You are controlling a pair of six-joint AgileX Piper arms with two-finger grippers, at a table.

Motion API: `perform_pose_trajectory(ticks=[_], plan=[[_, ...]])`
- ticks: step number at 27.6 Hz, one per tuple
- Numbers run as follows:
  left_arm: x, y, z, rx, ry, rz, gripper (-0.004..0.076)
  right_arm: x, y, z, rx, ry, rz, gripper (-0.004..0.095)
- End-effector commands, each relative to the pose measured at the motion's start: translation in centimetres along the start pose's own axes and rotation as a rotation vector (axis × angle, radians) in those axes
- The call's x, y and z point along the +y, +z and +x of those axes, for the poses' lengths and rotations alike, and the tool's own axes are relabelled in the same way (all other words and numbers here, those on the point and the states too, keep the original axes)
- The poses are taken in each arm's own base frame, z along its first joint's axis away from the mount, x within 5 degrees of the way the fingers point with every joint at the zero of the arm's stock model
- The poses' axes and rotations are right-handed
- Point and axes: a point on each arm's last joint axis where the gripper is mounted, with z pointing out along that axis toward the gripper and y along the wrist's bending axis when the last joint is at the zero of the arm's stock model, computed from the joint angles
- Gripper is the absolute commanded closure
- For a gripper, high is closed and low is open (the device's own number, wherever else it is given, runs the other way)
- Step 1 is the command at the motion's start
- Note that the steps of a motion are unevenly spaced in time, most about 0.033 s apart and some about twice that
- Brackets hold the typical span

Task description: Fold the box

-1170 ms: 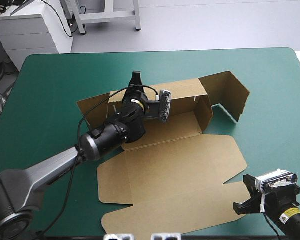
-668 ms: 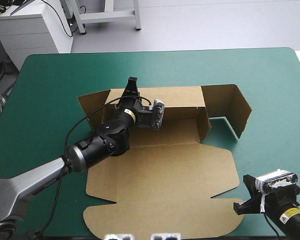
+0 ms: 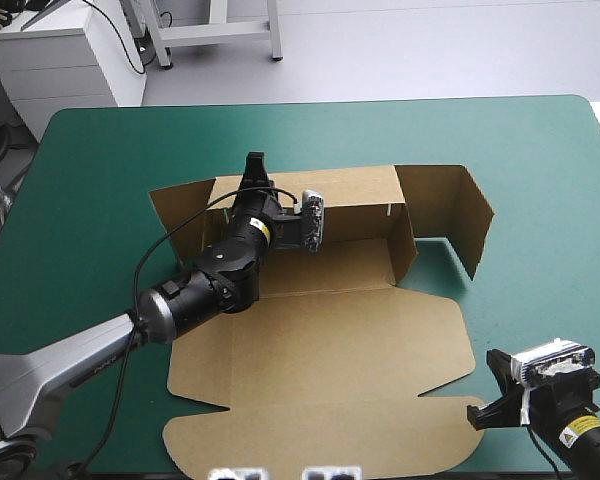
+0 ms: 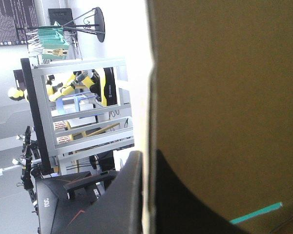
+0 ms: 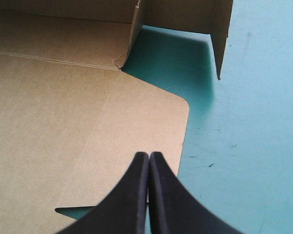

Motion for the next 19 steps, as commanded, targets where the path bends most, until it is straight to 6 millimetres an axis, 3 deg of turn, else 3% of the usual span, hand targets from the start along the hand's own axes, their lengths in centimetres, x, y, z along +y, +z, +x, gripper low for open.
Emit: perform_pose_trajectory(ticks=[1, 4, 9, 13, 19], plan=[[1.5, -0.8, 0.2, 0.000, -0.011, -0.056, 0.0732, -0.1, -0.4, -1.8, -0.121, -0.021, 0.016, 0.0922], [1.3, -0.6, 0.2, 0.007, -0.007, -0.050, 0.0732, -0.1, -1.0, -3.0, -0.171, -0.025, 0.022, 0.0922], [1.3, -0.6, 0.2, 0.011, 0.014, -0.054, 0.0732, -0.1, -1.5, -7.7, -0.181, -0.051, 0.036, 0.0922], [1.3, -0.6, 0.2, 0.010, 0.004, -0.054, 0.0732, -0.3, -0.2, -12.1, -0.117, -0.074, 0.045, 0.0922], [1.3, -0.6, 0.2, 0.010, 0.004, -0.054, 0.0732, -0.7, 3.8, -18.6, -0.008, -0.127, 0.034, 0.0922]])
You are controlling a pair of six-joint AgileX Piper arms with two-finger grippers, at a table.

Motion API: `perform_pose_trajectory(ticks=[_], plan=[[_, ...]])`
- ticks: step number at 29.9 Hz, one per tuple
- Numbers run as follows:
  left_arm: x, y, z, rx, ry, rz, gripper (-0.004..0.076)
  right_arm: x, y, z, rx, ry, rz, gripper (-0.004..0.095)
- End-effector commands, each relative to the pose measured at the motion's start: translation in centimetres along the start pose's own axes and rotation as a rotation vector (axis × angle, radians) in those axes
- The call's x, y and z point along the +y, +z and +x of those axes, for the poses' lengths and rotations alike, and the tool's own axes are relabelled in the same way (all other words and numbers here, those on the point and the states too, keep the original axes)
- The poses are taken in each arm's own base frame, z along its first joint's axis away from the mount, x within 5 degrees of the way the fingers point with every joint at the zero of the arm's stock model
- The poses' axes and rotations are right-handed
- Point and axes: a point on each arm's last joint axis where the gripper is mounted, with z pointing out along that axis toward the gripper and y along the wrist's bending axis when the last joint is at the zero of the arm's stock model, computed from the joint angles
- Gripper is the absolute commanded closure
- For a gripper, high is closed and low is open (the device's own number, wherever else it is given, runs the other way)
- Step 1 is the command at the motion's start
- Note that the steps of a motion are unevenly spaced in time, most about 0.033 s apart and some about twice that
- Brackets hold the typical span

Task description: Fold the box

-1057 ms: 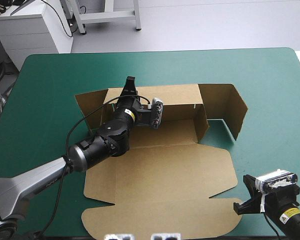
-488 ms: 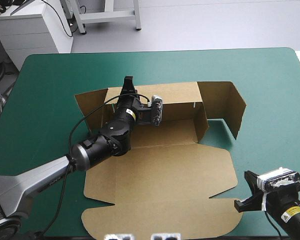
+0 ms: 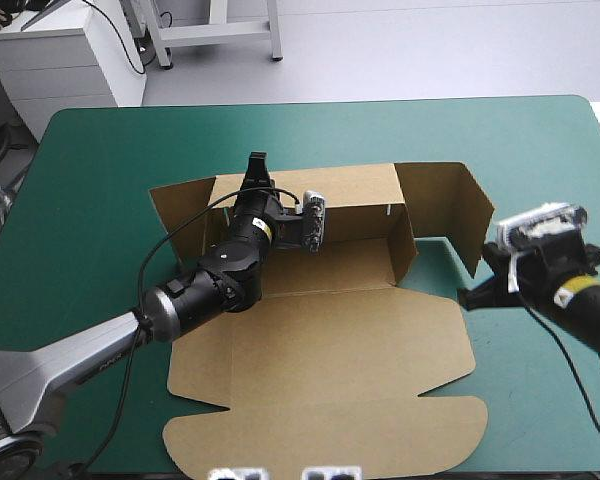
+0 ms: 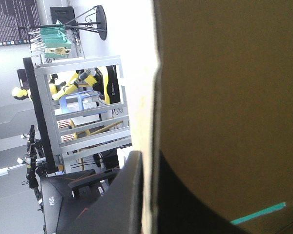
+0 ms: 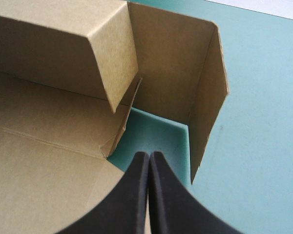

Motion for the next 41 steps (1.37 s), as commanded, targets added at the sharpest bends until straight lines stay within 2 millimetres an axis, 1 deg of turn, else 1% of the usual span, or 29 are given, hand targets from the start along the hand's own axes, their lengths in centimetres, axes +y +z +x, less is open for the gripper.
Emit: perform_pose_trajectory(ticks=[1, 4, 5, 7, 10, 14, 17, 20, 22, 25, 27, 29, 32, 35, 38, 41], plan=[[1.6, -1.0, 0.3, -0.001, -0.019, -0.054, 0.0732, -0.7, 2.2, -4.6, -0.018, -0.042, 0.007, 0.0922], [1.6, -1.0, 0.3, -0.001, -0.019, -0.054, 0.0732, -1.2, 5.1, -7.1, 0.029, -0.052, -0.002, 0.0922], [1.6, -1.0, 0.3, -0.001, -0.019, -0.054, 0.0732, -1.3, 5.6, -7.9, 0.033, -0.056, -0.004, 0.0922], [1.6, -1.0, 0.3, -0.001, -0.019, -0.054, 0.0732, -1.6, 7.4, -9.4, 0.058, -0.056, -0.010, 0.0922], [1.6, -1.0, 0.3, -0.001, -0.019, -0.054, 0.0732, -2.1, 9.8, -11.1, 0.082, -0.070, -0.003, 0.0922], [1.6, -1.0, 0.3, -0.001, -0.019, -0.054, 0.0732, -2.8, 12.9, -12.9, 0.115, -0.101, 0.020, 0.0922], [1.6, -1.0, 0.3, -0.001, -0.016, -0.056, 0.0732, -3.3, 15.2, -13.7, 0.147, -0.122, 0.037, 0.0922], [1.6, -1.0, 0.3, -0.001, -0.016, -0.056, 0.0732, -3.7, 17.0, -14.2, 0.177, -0.143, 0.055, 0.0922], [1.6, -1.0, 0.3, -0.001, -0.012, -0.059, 0.0732, -4.0, 18.3, -14.0, 0.213, -0.160, 0.070, 0.0922], [1.9, -1.1, 0.3, -0.003, -0.018, -0.065, 0.0732, -4.5, 20.0, -13.1, 0.284, -0.175, 0.085, 0.0922], [2.1, -1.2, 0.3, -0.008, -0.022, -0.071, 0.0732, -4.8, 20.7, -12.4, 0.330, -0.163, 0.072, 0.0922], [2.1, -1.2, 0.2, -0.013, -0.019, -0.074, 0.0732, -5.1, 20.7, -11.9, 0.372, -0.143, 0.051, 0.0922], [2.1, -1.2, 0.2, -0.017, -0.026, -0.068, 0.0732, -5.7, 20.1, -11.7, 0.401, -0.110, 0.041, 0.0922], [2.1, -1.2, 0.1, -0.021, -0.024, -0.070, 0.0732, -5.9, 19.6, -11.4, 0.449, -0.111, 0.028, 0.0922], [2.1, -1.2, 0.1, -0.021, -0.026, -0.068, 0.0732, -5.4, 19.4, -11.0, 0.492, -0.098, -0.032, 0.0922], [2.1, -1.2, 0.1, -0.021, -0.026, -0.068, 0.0732, -4.6, 19.3, -11.0, 0.490, -0.075, -0.115, 0.0920]])
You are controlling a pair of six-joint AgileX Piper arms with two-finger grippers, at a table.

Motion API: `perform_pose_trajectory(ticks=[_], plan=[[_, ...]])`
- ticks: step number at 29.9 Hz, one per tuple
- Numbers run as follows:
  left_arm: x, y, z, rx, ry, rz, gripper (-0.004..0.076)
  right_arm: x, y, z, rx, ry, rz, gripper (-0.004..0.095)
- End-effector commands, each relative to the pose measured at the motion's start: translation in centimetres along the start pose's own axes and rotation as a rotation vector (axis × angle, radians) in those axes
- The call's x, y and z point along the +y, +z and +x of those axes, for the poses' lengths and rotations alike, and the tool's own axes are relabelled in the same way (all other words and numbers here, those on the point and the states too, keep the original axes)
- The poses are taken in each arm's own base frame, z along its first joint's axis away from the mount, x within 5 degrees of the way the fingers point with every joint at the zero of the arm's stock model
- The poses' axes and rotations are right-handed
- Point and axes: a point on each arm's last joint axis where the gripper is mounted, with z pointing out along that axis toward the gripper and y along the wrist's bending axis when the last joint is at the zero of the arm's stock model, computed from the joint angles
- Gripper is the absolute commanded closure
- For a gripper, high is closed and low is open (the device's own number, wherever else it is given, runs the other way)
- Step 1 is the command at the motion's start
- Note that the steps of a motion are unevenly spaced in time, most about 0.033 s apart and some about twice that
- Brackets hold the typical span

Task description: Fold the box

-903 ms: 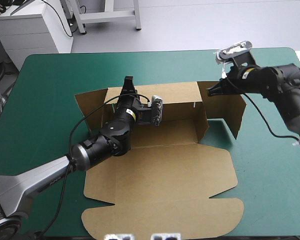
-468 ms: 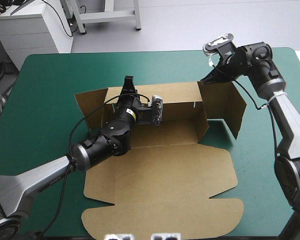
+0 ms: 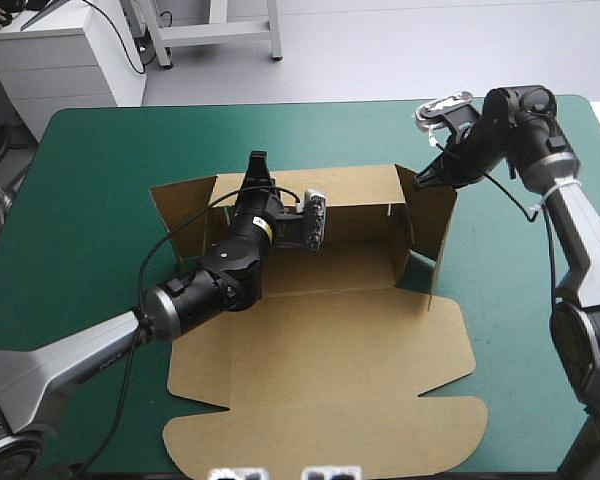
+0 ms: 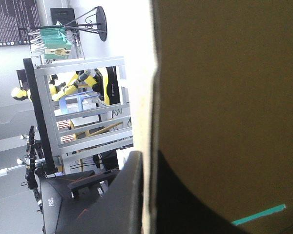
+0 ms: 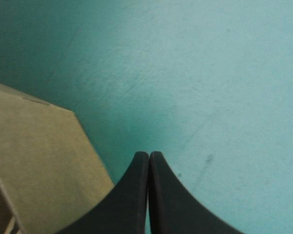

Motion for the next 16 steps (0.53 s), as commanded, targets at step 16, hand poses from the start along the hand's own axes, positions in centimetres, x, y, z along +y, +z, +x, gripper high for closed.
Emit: perform_pose_trajectory(ticks=[16], plan=[[1.8, -1.1, 0.3, -0.011, -0.022, -0.062, 0.0732, 3.2, -4.6, 4.9, -0.219, -0.035, -0.100, 0.0917]])
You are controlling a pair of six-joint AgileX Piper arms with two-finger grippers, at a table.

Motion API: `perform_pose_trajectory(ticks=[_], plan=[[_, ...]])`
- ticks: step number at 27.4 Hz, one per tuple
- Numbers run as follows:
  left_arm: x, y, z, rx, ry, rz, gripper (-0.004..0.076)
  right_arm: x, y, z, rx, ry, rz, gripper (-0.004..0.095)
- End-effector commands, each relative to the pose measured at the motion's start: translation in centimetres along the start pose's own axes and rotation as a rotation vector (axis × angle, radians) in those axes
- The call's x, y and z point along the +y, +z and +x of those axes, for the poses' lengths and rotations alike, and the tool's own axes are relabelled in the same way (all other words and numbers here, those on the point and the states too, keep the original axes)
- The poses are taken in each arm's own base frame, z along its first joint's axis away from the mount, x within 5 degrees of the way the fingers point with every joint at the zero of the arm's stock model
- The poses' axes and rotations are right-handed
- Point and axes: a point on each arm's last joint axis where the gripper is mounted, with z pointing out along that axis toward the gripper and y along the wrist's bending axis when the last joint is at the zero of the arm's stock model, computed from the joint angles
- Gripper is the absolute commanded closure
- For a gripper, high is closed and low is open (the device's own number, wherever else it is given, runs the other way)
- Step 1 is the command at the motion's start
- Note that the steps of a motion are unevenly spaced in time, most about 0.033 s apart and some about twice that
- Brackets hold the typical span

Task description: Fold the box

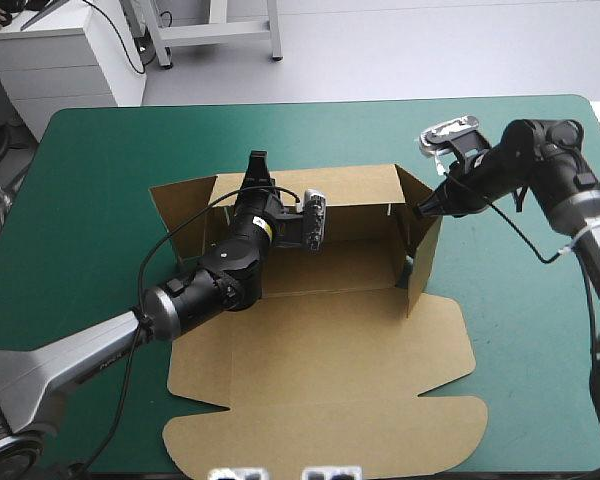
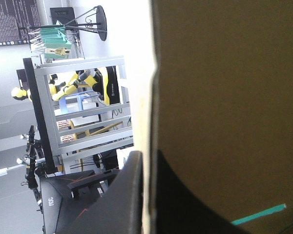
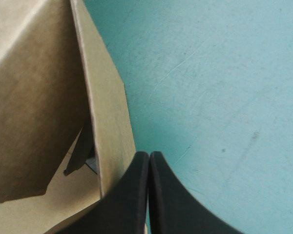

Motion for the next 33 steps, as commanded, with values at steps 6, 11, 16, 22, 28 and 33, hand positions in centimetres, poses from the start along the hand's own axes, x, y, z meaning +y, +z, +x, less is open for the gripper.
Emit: perform_pose_trajectory(ticks=[6, 11, 16, 22, 28, 33], plan=[[1.8, -1.1, 0.2, -0.014, -0.020, -0.062, 0.0732, 2.2, -0.6, 3.7, -0.243, -0.027, -0.055, 0.0916], [1.9, -1.1, 0.2, -0.017, -0.018, -0.062, 0.0732, 2.9, -0.5, 5.0, -0.352, -0.052, -0.061, 0.0917], [1.6, -1.1, 0.2, -0.019, 0.008, -0.037, 0.0732, 3.5, -0.6, 5.0, -0.357, -0.096, -0.112, 0.0916], [1.2, -1.1, 0.1, -0.027, 0.034, 0.013, 0.0732, 4.2, -0.9, 5.4, -0.295, -0.191, -0.186, 0.0672], [1.2, -1.1, 0.1, -0.029, 0.051, 0.012, 0.0732, 4.1, -1.1, 5.3, -0.291, -0.201, -0.175, 0.0459], [1.2, -1.1, 0.0, -0.036, 0.051, 0.010, 0.0732, 5.2, -0.6, 4.6, -0.304, -0.232, -0.064, 0.0464]])
